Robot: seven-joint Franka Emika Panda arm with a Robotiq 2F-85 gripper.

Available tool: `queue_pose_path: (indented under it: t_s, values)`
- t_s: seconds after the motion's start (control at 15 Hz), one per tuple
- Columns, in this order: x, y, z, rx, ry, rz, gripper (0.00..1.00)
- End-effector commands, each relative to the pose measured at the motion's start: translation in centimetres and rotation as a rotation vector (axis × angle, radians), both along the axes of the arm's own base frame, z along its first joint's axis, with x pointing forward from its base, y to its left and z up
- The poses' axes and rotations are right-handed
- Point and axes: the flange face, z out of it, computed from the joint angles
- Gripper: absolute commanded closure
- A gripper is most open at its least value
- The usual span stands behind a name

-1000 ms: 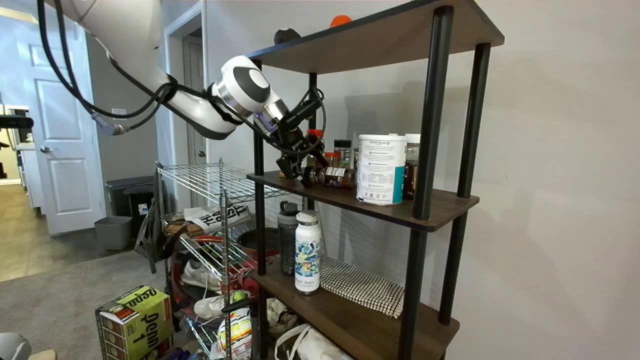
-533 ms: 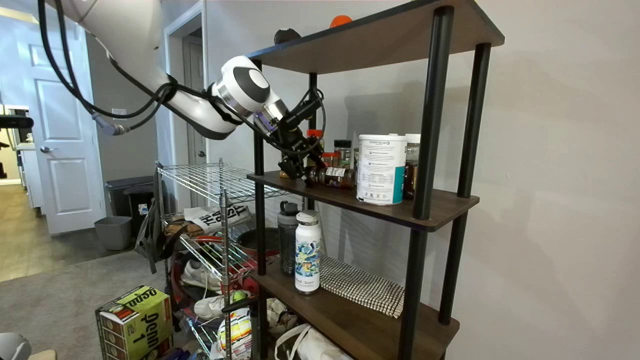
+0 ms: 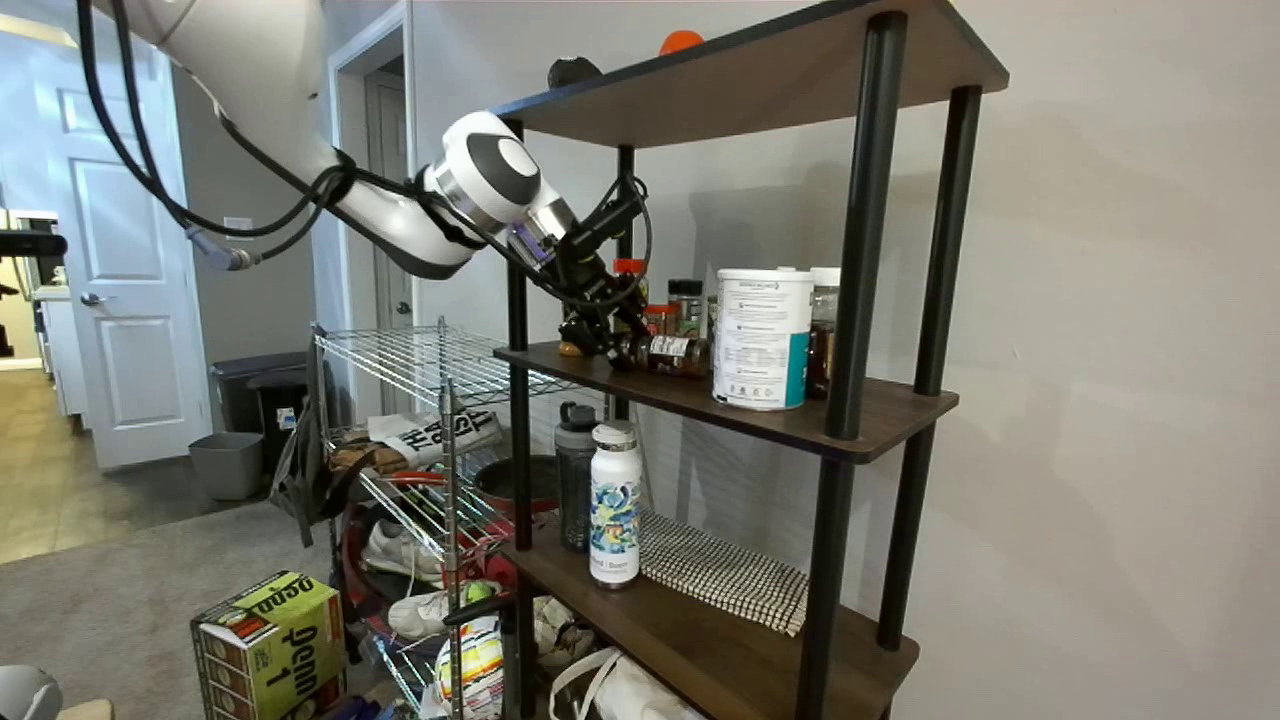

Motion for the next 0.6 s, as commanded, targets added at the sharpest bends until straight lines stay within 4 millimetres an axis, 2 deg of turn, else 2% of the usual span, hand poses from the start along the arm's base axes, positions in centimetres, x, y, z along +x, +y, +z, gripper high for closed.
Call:
queue_pose_path:
  t_s: [0.0,0.53]
  values:
    - [0.18,0.3,0.19,-0.016,-0.007,0.006,0.68]
    - [-0.32,0.48,0.83,0.004,-0.036,0.01,0.68]
